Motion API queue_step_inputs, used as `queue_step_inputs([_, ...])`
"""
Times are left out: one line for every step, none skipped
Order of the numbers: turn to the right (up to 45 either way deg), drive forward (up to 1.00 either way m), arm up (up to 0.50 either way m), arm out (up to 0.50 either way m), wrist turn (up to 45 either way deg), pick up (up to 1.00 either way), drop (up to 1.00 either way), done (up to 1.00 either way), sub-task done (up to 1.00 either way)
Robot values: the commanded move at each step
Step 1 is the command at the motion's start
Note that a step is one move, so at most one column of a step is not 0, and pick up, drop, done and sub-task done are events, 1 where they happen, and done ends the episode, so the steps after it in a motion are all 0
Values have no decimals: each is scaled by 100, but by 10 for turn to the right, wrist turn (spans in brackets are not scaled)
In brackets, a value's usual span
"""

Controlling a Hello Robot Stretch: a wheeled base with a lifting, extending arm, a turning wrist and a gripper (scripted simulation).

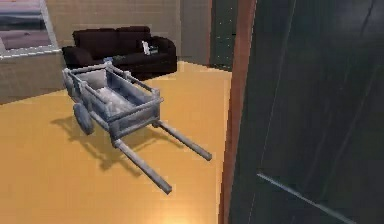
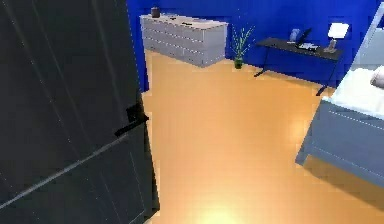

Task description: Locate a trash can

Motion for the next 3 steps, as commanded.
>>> queue_step_inputs([0, 20, 0, 0, 0, 0, 0, 0, 0])
queue_step_inputs([-420, 0, 0, 0, 0, 0, 0, 0, 0])
queue_step_inputs([0, 15, 0, 0, 0, 0, 0, 0, 0])
